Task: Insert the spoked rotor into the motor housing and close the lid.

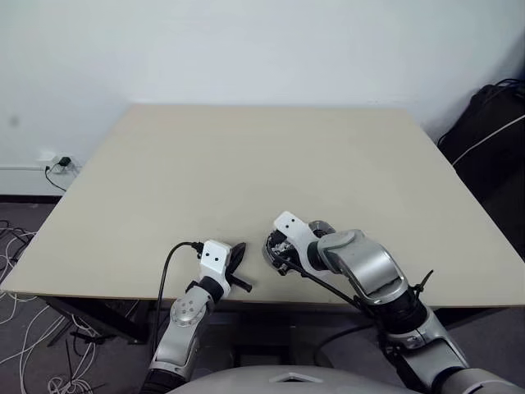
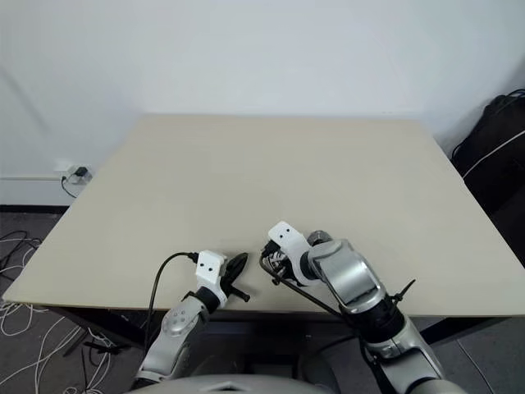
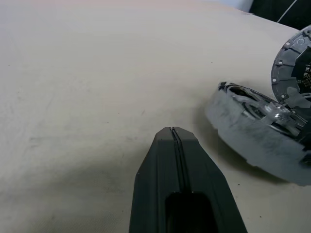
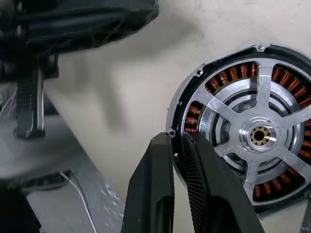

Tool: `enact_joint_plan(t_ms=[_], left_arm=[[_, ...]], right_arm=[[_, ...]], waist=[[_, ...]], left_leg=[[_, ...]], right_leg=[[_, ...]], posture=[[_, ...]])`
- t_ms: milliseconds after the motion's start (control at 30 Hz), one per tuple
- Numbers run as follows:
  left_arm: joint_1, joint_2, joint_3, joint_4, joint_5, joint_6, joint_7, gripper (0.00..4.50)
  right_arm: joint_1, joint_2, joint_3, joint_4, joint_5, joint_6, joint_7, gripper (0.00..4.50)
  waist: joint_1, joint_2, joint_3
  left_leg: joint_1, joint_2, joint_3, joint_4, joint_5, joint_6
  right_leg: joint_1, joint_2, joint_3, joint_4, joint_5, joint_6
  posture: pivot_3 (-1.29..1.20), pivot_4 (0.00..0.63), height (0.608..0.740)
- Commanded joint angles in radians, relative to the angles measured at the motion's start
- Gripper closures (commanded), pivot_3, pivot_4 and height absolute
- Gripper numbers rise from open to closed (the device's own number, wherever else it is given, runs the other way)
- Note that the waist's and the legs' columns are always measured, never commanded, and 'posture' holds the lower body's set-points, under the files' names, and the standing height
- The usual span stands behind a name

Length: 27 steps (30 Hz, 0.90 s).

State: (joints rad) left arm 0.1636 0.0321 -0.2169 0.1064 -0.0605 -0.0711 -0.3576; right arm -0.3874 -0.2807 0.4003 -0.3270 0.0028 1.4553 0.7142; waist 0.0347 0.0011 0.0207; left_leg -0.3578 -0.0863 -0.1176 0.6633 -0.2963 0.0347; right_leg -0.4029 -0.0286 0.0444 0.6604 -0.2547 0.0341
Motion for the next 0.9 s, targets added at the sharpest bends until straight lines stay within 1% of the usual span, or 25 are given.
enact_joint_plan(t_ms=[33, 267, 333, 367, 400, 467, 533, 600, 700, 833, 867, 900], left_arm=[[-0.015, -0.008, -0.009, -0.013, -0.007, -0.019, -0.005, 4.50], [-0.005, -0.007, -0.003, -0.024, -0.008, -0.020, 0.001, 4.50], [-0.001, -0.006, -0.001, -0.027, -0.008, -0.020, 0.003, 4.50], [0.000, -0.006, -0.001, -0.029, -0.008, -0.020, 0.004, 4.50], [0.002, -0.006, 0.000, -0.030, -0.008, -0.020, 0.004, 4.50], [0.004, -0.005, 0.001, -0.033, -0.009, -0.020, 0.005, 4.50], [0.005, -0.004, 0.002, -0.034, -0.009, -0.020, 0.006, 4.50], [0.006, -0.004, 0.001, -0.035, -0.009, -0.020, 0.006, 4.50], [0.008, -0.002, 0.001, -0.038, -0.012, -0.018, 0.002, 4.50], [0.006, 0.000, -0.002, -0.038, -0.013, -0.015, -0.005, 4.50], [0.006, 0.001, -0.002, -0.038, -0.013, -0.014, -0.006, 4.50], [0.006, 0.002, -0.002, -0.039, -0.014, -0.013, -0.008, 4.50]], right_arm=[[-0.037, 0.051, -0.038, 0.042, 0.012, -0.020, -0.088, 4.40], [-0.062, 0.188, -0.112, 0.186, 0.025, -0.068, -0.248, 4.40], [-0.070, 0.217, -0.118, 0.201, 0.034, -0.078, -0.275, 3.69], [-0.073, 0.224, -0.113, 0.203, 0.040, -0.084, -0.283, 3.46], [-0.078, 0.235, -0.111, 0.201, 0.047, -0.087, -0.292, 3.07], [-0.083, 0.244, -0.106, 0.196, 0.060, -0.091, -0.305, 2.49], [-0.087, 0.249, -0.106, 0.181, 0.074, -0.096, -0.314, 2.49], [-0.094, 0.267, -0.127, 0.161, 0.092, -0.104, -0.324, 2.49], [-0.101, 0.298, -0.164, 0.142, 0.115, -0.123, -0.344, 2.49], [-0.108, 0.390, -0.290, 0.104, 0.189, -0.205, -0.354, 2.49], [-0.108, 0.401, -0.311, 0.100, 0.193, -0.242, -0.366, 2.91], [-0.109, 0.409, -0.329, 0.100, 0.193, -0.269, -0.382, 3.09]], waist=[[-0.004, 0.000, 0.000], [-0.020, 0.001, -0.001], [-0.023, 0.002, 0.000], [-0.023, 0.004, 0.001], [-0.024, 0.005, 0.002], [-0.025, 0.007, 0.003], [-0.028, 0.007, 0.003], [-0.030, 0.007, 0.003], [-0.033, 0.007, 0.003], [-0.036, 0.007, 0.003], [-0.036, 0.007, 0.003], [-0.036, 0.007, 0.003]], left_leg=[[0.000, 0.000, 0.000, 0.000, 0.000, 0.000], [0.001, 0.000, 0.000, 0.000, 0.003, -0.004], [0.003, 0.000, 0.000, 0.000, 0.005, -0.007], [0.005, 0.000, 0.000, 0.000, 0.006, -0.007], [0.007, 0.000, 0.000, 0.000, 0.007, -0.007], [0.010, 0.000, 0.001, 0.000, 0.008, -0.006], [0.010, 0.000, 0.000, -0.001, 0.010, -0.006], [0.010, 0.000, 0.000, -0.001, 0.012, -0.002], [0.009, 0.000, 0.000, -0.003, 0.012, -0.002], [0.007, 0.000, 0.000, -0.004, 0.011, -0.002], [0.007, 0.000, 0.000, -0.005, 0.012, -0.002], [0.007, 0.000, 0.000, -0.005, 0.011, -0.002]], right_leg=[[0.000, 0.000, 0.000, 0.000, 0.000, 0.000], [0.001, 0.001, 0.000, 0.001, 0.004, -0.001], [0.004, 0.001, 0.000, 0.000, 0.006, 0.001], [0.006, 0.001, 0.000, 0.000, 0.005, 0.003], [0.008, 0.001, 0.000, 0.000, 0.005, 0.007], [0.011, 0.001, -0.001, 0.000, 0.005, 0.008], [0.011, 0.001, -0.001, 0.001, 0.005, 0.008], [0.010, 0.001, -0.001, 0.001, 0.005, 0.008], [0.009, 0.001, 0.000, 0.000, 0.005, 0.008], [0.006, 0.001, 0.001, -0.001, 0.007, 0.004], [0.006, 0.001, 0.001, -0.001, 0.007, 0.005], [0.006, 0.001, 0.001, -0.001, 0.006, 0.006]], posture=[[0.00, 0.000, 0.740], [0.00, 0.000, 0.740], [0.00, 0.000, 0.740], [0.00, 0.000, 0.740], [0.00, 0.000, 0.740], [0.00, 0.000, 0.740], [0.00, 0.000, 0.740], [0.00, 0.000, 0.740], [0.00, 0.000, 0.740], [0.00, 0.000, 0.740], [0.00, 0.000, 0.740], [0.00, 0.000, 0.740]])
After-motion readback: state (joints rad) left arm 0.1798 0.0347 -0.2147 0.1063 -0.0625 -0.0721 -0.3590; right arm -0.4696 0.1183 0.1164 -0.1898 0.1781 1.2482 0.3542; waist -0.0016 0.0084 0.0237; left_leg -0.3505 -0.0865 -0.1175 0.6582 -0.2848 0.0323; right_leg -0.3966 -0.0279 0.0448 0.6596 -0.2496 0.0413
